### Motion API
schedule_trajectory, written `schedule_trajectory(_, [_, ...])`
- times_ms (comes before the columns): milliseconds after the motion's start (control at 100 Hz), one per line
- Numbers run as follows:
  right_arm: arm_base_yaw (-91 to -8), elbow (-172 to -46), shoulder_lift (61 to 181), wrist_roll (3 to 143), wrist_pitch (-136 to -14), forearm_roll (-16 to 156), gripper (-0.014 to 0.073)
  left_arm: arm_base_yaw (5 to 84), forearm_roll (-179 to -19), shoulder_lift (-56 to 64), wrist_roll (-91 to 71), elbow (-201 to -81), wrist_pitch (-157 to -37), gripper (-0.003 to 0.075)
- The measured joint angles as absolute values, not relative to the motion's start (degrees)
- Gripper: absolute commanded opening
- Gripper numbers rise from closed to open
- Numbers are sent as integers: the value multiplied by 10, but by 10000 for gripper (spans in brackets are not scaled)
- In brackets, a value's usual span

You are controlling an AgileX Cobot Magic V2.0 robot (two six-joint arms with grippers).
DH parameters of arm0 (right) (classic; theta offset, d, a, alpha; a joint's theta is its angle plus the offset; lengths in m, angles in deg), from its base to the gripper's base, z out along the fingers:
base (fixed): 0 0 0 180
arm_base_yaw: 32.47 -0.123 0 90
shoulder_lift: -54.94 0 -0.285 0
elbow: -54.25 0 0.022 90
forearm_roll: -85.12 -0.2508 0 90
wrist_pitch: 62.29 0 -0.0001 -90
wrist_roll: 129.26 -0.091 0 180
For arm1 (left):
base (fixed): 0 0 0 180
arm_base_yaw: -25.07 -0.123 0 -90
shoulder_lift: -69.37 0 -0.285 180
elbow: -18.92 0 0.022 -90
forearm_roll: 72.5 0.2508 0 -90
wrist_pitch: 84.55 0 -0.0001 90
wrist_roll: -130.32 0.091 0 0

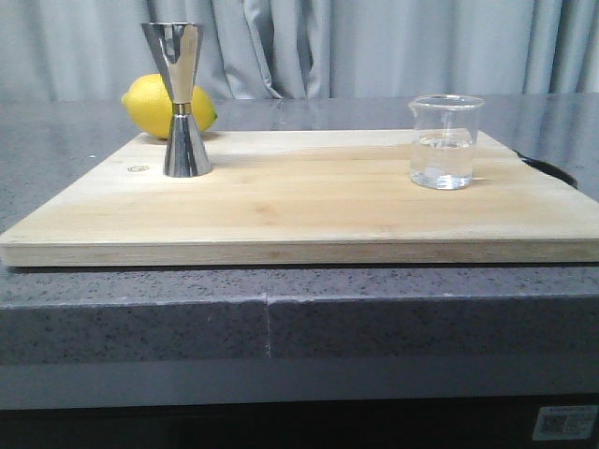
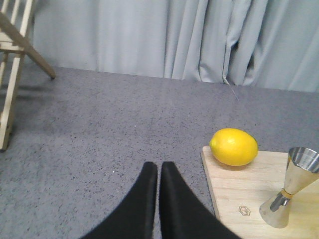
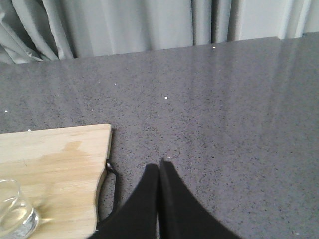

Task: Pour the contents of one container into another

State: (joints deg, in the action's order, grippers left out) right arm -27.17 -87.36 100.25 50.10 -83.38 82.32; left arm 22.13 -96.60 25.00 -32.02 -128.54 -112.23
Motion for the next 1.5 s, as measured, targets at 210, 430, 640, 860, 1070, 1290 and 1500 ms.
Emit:
schedule_trajectory(210, [-272, -900, 1094, 501, -789, 839, -71, 221, -1088, 145, -230, -1316, -1088, -18])
schedule_trajectory(430, [-272, -900, 1145, 501, -749, 842, -71, 221, -1113, 48, -78, -1326, -1007, -18])
schedule_trajectory(640, [-297, -900, 1172, 501, -740, 858, -71, 221, -1177, -10, 67, -1358, -1054, -18])
schedule_trajectory(860, [-311, -900, 1180, 501, -755, 868, -70, 221, -1389, -14, 326, -1364, -1209, -18])
schedule_trajectory(1070, [-311, -900, 1180, 501, -776, 877, -70, 221, -1456, -17, 442, -1367, -1340, -18])
schedule_trajectory(1290, [-311, -900, 1180, 501, -769, 887, 26, 221, -1460, -59, 494, -1367, -1369, 41])
schedule_trajectory(1500, [-311, -900, 1180, 501, -741, 898, 277, 221, -1488, -138, 516, -1367, -1396, 328])
